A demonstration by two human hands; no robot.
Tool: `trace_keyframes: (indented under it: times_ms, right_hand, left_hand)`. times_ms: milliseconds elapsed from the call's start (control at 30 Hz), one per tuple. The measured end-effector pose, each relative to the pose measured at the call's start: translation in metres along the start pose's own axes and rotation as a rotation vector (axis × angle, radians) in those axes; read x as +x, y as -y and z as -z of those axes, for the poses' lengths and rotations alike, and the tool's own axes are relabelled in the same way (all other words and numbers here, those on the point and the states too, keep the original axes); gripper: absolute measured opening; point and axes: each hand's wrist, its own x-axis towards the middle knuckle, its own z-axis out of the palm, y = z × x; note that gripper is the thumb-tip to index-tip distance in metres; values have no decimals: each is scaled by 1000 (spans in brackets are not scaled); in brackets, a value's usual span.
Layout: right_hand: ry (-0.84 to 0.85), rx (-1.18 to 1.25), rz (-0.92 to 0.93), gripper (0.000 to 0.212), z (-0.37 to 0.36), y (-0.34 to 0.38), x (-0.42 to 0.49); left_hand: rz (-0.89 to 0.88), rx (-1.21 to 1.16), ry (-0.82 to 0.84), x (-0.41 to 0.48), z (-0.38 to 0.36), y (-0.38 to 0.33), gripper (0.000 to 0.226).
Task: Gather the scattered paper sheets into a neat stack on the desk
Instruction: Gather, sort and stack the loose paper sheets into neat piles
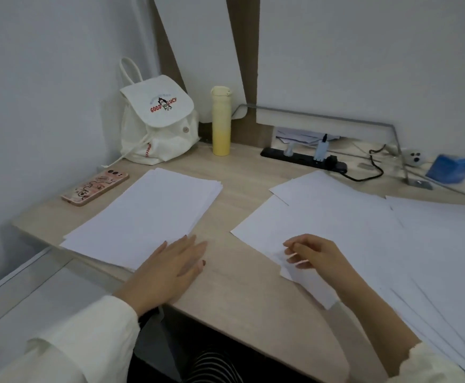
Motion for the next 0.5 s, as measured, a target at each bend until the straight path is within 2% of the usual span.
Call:
trace_keyframes:
  times_ms: [67,100,133,200,233,400,500]
  right_hand:
    - [-148,-16,-30,25,37,-14,-8]
    - [-211,-37,-50,22,54,-21,-11]
    - [-271,-74,-74,20,70,-27,-16]
    - [-336,-196,-141,19,102,-42,-28]
    - [-357,-276,-187,27,120,-48,-36]
    - [-220,-709,-401,103,160,-67,-76]
    - [-122,-877,-405,103,162,-68,-89]
  left_hand:
    - [-80,-87,-52,24,-1,-33,65]
    - [-102,-120,-74,34,-2,-48,52]
    - [-124,-136,-85,46,-6,-62,48]
    - [-140,-163,-104,68,-15,-86,50]
    - [-142,-176,-96,82,-21,-99,52]
    - [25,-76,4,130,-40,-118,80]
    - [115,-6,34,149,-41,-126,93]
